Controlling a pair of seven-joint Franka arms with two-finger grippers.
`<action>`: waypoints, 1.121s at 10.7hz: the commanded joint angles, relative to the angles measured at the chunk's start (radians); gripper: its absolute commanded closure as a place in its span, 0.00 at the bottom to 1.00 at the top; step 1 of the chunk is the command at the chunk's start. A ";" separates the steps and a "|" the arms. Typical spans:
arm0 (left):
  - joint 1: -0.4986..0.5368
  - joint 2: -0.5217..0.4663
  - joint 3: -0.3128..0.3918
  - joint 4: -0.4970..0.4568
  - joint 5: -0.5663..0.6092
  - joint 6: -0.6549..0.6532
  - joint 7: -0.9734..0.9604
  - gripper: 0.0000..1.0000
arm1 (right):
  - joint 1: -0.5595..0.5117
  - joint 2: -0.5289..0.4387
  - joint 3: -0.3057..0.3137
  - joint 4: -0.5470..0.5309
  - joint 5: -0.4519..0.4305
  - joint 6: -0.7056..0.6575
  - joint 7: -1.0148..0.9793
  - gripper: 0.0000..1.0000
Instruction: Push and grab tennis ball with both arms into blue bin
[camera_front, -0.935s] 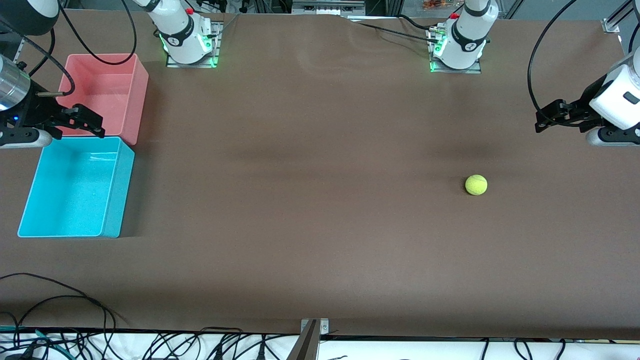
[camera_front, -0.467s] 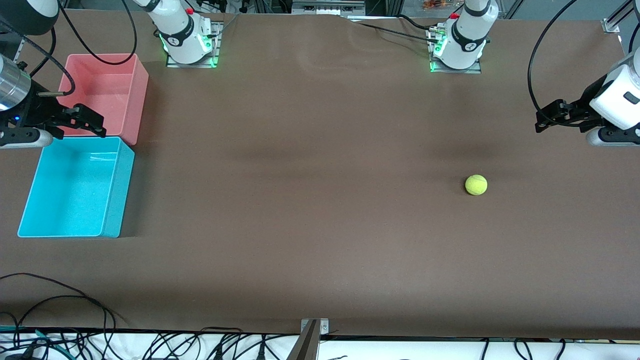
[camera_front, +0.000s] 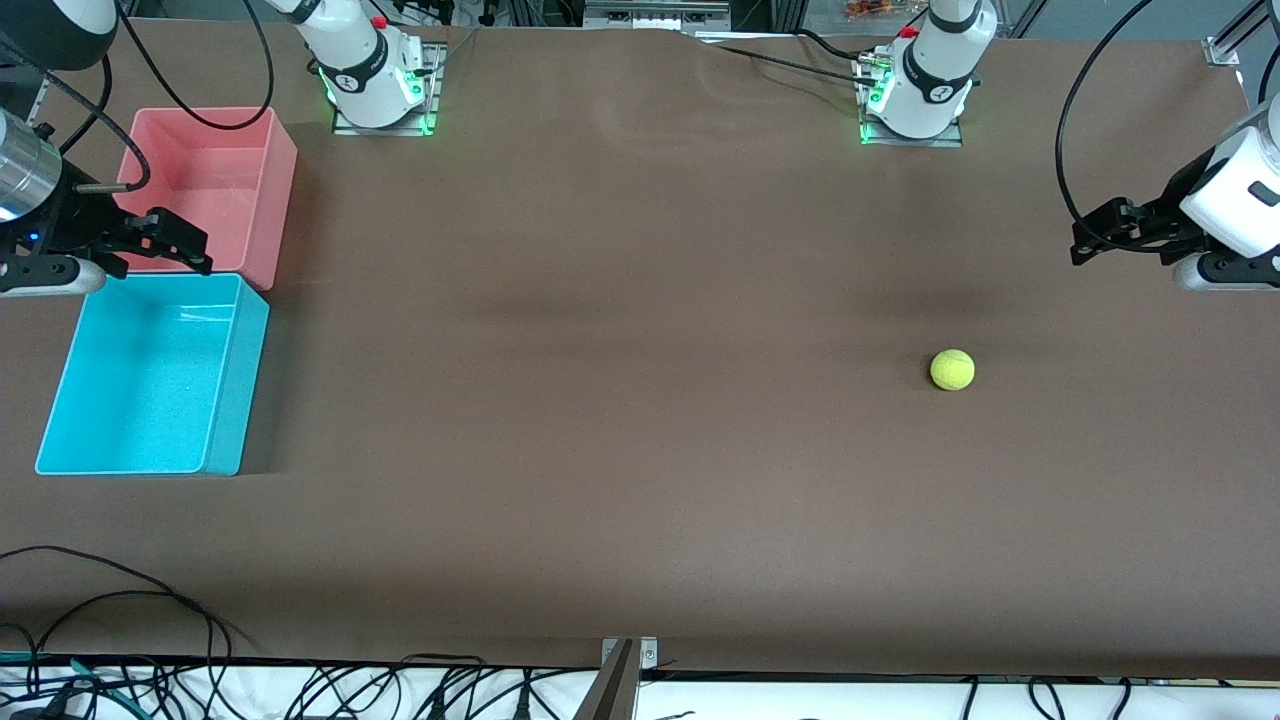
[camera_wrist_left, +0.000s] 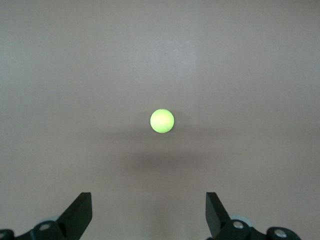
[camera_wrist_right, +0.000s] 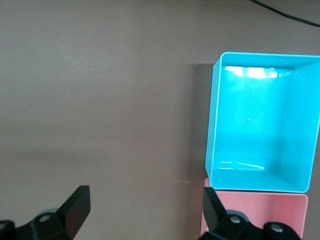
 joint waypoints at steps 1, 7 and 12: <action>-0.010 0.014 0.000 0.040 0.019 -0.023 -0.010 0.00 | -0.004 -0.018 -0.003 -0.018 0.019 -0.004 -0.011 0.00; 0.007 0.027 0.003 0.037 0.016 -0.027 -0.009 0.00 | -0.004 -0.016 -0.006 -0.016 0.019 -0.003 -0.017 0.00; 0.005 0.028 0.003 0.037 0.017 -0.033 -0.009 0.00 | -0.005 -0.015 -0.006 -0.016 0.019 -0.001 -0.017 0.00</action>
